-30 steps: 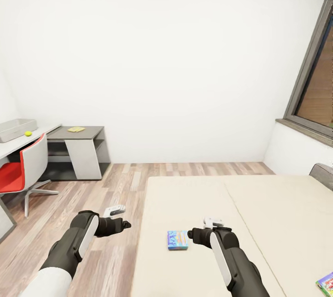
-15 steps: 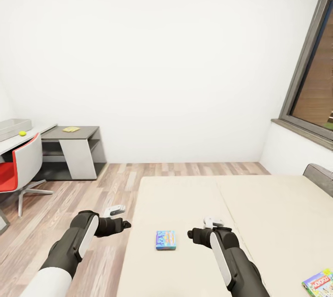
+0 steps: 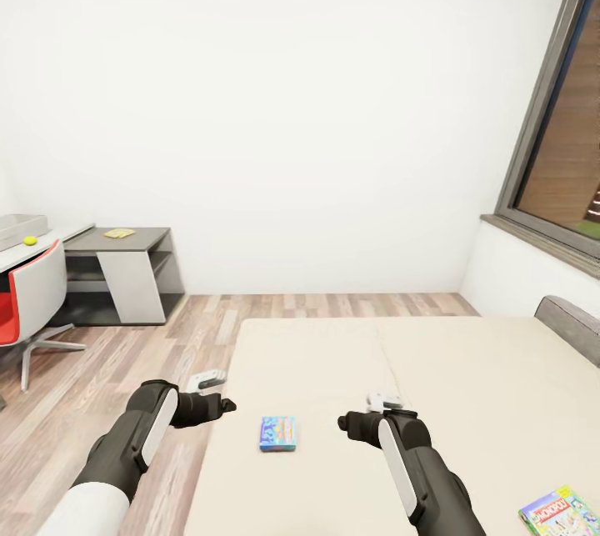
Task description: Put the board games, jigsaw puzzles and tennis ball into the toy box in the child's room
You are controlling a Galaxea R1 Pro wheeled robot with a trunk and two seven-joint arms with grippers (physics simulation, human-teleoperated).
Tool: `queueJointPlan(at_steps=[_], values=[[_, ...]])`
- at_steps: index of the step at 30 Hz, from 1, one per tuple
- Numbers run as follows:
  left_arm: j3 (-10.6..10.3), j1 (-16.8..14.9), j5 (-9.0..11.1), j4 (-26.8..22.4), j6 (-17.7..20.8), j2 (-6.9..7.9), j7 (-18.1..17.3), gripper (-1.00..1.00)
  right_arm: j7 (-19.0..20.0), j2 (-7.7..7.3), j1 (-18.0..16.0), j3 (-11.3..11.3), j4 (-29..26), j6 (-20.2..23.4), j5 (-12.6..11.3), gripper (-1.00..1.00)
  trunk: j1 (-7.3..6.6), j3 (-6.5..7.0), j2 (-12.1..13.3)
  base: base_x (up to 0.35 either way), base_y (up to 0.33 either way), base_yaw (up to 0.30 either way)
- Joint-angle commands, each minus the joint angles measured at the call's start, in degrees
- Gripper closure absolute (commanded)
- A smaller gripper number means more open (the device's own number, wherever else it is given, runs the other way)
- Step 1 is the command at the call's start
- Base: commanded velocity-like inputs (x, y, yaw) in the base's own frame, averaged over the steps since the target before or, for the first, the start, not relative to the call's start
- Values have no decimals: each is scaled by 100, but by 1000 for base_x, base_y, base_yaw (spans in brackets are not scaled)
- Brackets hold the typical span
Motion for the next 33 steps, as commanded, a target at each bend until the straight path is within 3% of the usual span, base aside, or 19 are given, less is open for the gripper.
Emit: queueJointPlan(at_steps=[1, 33], values=[[10, -3, 11, -4, 29, 0, -13, -100, -53, 4, -4, -5, -4, 18, -61, -100, 4, -9, -11, 0, -218, 0], [10, -3, 11, -4, 29, -4, -12, -100, -54, 4, -4, -5, -4, 18, -61, -100, 4, -9, -11, 0, -200, 0]])
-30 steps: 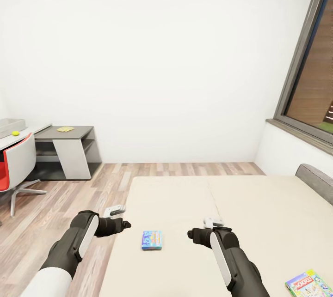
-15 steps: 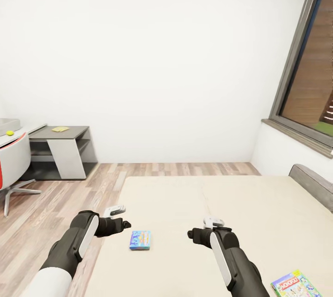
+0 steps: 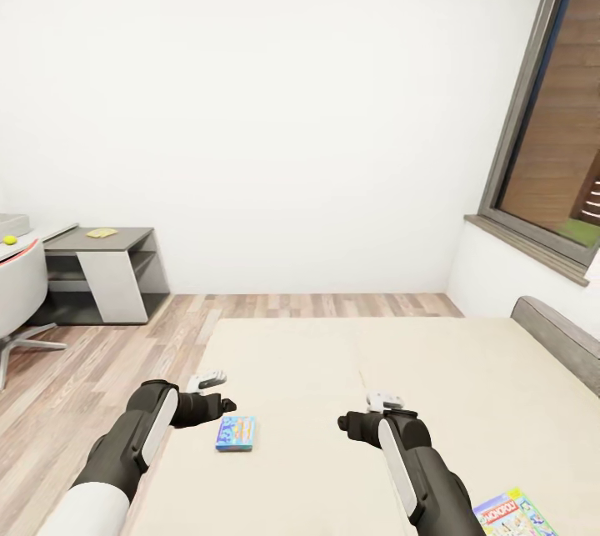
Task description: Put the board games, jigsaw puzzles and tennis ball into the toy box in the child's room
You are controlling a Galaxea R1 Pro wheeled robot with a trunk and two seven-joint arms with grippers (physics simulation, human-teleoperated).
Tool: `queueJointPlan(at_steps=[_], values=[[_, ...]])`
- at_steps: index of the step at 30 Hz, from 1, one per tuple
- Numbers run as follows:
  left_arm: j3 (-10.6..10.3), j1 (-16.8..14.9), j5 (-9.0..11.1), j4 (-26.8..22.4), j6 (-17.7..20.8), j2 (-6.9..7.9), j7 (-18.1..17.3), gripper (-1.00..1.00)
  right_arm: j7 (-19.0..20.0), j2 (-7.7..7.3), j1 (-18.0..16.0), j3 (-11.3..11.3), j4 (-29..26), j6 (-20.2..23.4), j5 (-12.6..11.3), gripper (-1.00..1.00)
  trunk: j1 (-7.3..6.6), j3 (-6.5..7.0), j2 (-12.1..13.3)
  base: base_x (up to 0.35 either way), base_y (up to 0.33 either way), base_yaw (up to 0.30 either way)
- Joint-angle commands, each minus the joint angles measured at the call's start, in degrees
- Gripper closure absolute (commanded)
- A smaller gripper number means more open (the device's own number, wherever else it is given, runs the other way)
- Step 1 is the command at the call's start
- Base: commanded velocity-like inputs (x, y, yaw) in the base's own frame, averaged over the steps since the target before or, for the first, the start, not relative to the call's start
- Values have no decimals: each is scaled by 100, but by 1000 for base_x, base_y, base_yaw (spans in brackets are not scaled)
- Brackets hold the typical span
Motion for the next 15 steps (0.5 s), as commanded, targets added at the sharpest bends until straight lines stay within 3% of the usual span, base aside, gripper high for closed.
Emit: queueJointPlan(at_steps=[1, 15], values=[[9, -4, 10, -3, 28, 0, -13, -100, -53, 4, -4, -6, -5, 19, -62, -100, 3, -9, -10, 0, -40, 0], [9, -4, 10, -3, 20, -24, -13, -100, -53, 4, -4, -6, -5, 19, -62, -100, 3, -9, -10, 0, -8, 0]])
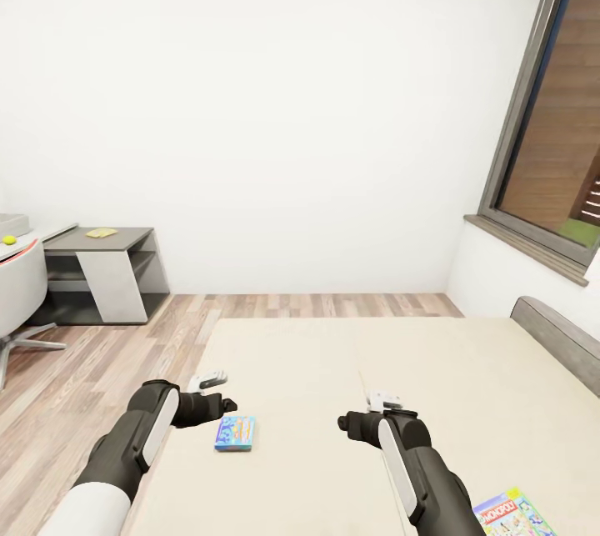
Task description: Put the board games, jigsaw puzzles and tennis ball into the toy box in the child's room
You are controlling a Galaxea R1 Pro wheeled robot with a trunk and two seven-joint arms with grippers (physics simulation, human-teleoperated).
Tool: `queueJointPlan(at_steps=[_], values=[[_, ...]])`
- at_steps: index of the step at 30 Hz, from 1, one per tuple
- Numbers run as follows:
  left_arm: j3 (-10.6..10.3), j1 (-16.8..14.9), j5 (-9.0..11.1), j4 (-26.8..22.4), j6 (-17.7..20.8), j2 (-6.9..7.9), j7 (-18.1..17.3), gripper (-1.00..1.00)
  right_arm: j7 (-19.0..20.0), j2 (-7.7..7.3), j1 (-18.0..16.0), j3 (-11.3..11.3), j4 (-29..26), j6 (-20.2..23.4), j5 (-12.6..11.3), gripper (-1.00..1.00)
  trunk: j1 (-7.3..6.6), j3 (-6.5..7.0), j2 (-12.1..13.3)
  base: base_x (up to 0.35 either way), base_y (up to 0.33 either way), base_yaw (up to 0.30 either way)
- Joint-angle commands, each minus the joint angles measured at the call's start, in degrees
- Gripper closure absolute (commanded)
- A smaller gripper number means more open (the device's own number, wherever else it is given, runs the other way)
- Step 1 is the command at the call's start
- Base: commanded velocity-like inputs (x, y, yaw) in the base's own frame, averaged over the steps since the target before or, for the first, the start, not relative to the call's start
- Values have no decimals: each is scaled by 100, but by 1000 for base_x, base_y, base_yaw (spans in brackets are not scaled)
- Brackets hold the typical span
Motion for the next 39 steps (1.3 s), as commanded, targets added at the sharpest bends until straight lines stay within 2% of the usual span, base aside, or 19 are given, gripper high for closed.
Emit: queueJointPlan(at_steps=[1, 27, 39], values=[[9, -4, 10, -3, 27, 0, -13, -100, -51, 4, -4, -6, -5, 19, -62, -100, 3, -9, -10, 0, 0, 0], [9, -2, 10, -3, 30, -3, -13, -100, -52, 4, -4, -6, -5, 19, -62, -100, 3, -9, -10, 0, -4, 0], [9, -1, 10, -3, 27, -8, -1, -100, -53, 4, -4, -6, -5, 19, -62, -100, 3, -9, -10, 0, -229, 0]])
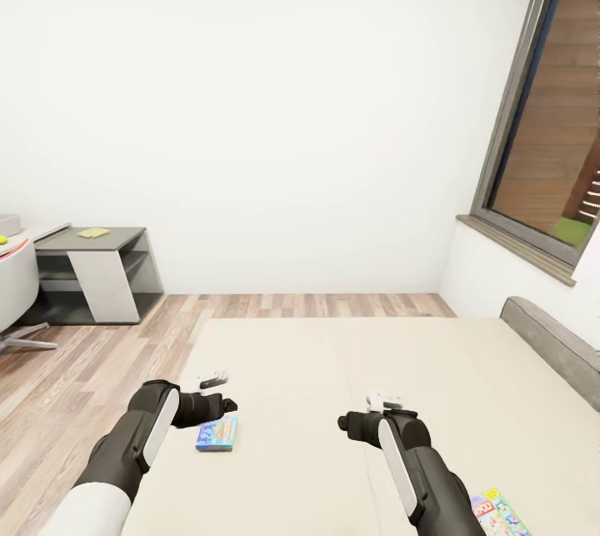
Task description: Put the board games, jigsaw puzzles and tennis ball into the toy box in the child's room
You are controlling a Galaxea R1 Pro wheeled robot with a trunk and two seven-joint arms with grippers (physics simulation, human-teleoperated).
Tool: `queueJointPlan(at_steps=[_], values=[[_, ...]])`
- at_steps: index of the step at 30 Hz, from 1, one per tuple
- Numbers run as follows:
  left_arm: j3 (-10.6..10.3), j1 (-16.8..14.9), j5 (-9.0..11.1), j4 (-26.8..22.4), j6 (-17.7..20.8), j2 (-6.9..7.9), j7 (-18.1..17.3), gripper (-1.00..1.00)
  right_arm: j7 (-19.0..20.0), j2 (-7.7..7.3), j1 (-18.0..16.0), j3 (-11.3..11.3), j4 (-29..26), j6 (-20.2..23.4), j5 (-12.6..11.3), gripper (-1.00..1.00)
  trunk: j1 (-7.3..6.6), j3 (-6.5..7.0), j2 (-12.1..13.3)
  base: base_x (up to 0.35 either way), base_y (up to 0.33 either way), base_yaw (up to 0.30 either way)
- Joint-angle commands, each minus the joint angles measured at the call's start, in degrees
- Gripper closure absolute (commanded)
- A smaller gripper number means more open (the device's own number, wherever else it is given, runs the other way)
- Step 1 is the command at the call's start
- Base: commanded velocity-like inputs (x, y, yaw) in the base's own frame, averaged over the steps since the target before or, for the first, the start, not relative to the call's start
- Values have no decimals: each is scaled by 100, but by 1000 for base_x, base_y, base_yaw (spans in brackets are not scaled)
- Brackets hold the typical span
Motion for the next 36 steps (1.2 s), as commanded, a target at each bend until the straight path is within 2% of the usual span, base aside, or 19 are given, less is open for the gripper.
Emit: queueJointPlan(at_steps=[1, 27, 36], values=[[9, -4, 10, -4, 29, -1, -12, -100, -53, 4, -4, -6, -4, 17, -62, -100, 4, -9, -10, 0, -288, 0], [9, -1, 10, -4, 29, -10, -8, -100, -51, 4, -4, -6, -4, 17, -62, -100, 4, -9, -10, 0, -290, 0], [9, -4, 10, -4, 30, -10, -15, -100, -48, 4, -4, -6, -4, 17, -62, -100, 4, -9, -10, 0, -98, 0]])
